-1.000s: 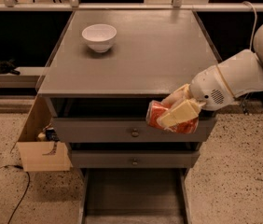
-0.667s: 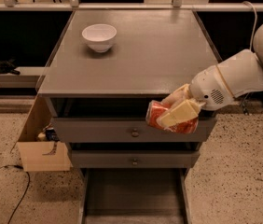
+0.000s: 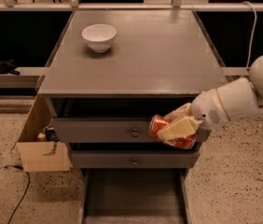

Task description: Place coke can into bottom drawer

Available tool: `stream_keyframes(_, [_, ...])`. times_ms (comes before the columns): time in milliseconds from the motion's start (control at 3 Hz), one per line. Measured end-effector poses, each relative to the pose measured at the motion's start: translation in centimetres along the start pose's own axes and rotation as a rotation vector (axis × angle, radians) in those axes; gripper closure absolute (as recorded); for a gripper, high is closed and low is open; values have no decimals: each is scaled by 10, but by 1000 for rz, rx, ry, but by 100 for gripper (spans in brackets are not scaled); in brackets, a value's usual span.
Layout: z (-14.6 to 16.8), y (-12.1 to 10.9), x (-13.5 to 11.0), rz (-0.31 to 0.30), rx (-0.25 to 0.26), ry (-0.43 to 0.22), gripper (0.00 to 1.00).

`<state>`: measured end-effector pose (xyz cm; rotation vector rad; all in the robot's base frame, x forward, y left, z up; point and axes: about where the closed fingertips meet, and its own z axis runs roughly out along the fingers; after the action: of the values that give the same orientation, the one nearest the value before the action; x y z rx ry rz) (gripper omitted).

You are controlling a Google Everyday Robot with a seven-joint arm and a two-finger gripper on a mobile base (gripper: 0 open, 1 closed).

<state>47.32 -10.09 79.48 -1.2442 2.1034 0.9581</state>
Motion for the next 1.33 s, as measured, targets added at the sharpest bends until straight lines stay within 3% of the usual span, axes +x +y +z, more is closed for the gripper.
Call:
stream_keyframes(333, [52,0,61,139,-56,-12,100])
stream_keyframes(667, [80,8,93,197,-98,-1,100])
stream_keyframes(1333, [106,-5,95,215,-110,-14,100])
